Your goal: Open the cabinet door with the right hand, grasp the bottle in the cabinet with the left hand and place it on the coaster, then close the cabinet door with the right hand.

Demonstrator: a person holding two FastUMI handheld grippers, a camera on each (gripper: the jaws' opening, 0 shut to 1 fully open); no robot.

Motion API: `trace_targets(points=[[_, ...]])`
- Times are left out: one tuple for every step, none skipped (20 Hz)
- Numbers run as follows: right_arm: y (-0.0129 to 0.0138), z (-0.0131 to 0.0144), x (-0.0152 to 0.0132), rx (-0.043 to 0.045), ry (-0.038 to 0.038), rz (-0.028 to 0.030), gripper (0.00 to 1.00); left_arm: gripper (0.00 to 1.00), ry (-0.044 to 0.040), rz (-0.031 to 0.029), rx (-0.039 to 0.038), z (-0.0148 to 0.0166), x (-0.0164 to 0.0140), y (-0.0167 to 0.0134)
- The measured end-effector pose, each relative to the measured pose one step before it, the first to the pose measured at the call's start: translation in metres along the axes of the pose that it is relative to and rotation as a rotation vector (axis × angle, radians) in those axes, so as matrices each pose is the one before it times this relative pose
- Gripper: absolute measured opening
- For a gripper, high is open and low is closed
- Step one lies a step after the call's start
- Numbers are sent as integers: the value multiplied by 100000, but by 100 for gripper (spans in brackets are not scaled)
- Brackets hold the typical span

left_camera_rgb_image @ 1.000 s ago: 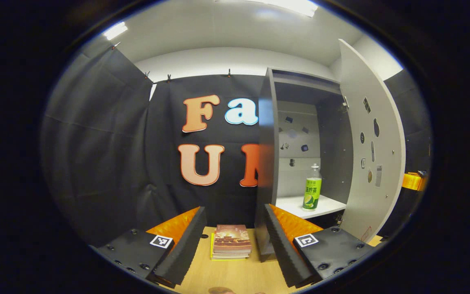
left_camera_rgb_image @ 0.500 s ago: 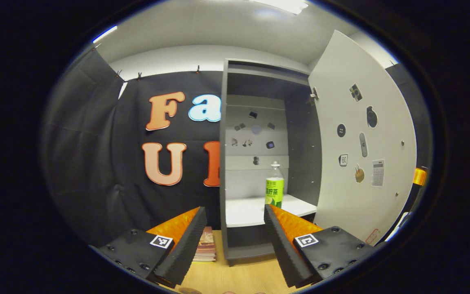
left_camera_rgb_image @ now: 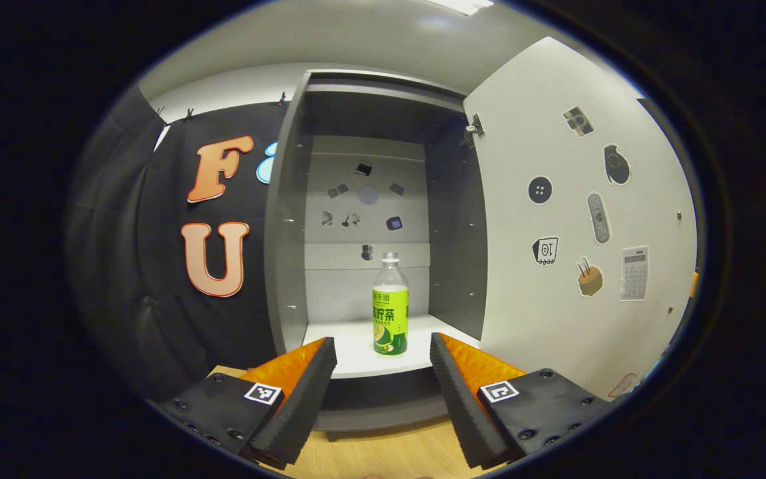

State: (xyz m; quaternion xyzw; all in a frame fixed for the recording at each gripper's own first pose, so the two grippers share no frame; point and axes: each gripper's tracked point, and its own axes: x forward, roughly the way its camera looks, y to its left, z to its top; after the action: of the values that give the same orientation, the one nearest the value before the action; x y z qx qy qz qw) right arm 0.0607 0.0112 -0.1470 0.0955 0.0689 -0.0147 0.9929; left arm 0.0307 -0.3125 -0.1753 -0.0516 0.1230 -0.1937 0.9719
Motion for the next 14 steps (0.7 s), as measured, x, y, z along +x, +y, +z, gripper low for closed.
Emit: trace_targets(points=[[-436,-188,85,911,731,861,7,96,62,-646,543,-265,783,-565],[-62,94,13,1864,21,1900,7,91,240,-481,405,-170,942,-392],[191,-156,-35,1586,638,2036,7,93,152,-533,-150,-327,1019,-566],[44,-486,36,1424,1705,1422,8,91,-107,-909,-269,-233,937,-629],[-90,-408,-242,1297,1489,828,11,91,305,-79,250,-364,985,-329],[-229,-118,-208,592,575,794,11,91,82,109,744,-247,981,-180],[-229,219,-299,-184,-989,334,21,94,99,548,838,-270,1058,-39],[-135,60,-359,-102,-244,271,14,92,792,493,328,-380,998,-8],[114,103,-461,366,-387,1208,17,94,1123,-90,-108,-366,853,-365],[-109,394,-608,-87,-1168,715,18,94,417,264,-249,-344,1060,-142],[-435,160,-528,-719,-1227,-171,23,94,-1713,1412,282,-19,1239,251],[-370,156,-472,555,-1007,-141,27,94,-430,2044,259,-278,1127,465],[-234,306,-595,881,-1510,-21,31,93,772,1248,-78,-629,970,154],[-459,329,-430,275,-1366,-952,35,94,735,828,-266,-333,908,89]])
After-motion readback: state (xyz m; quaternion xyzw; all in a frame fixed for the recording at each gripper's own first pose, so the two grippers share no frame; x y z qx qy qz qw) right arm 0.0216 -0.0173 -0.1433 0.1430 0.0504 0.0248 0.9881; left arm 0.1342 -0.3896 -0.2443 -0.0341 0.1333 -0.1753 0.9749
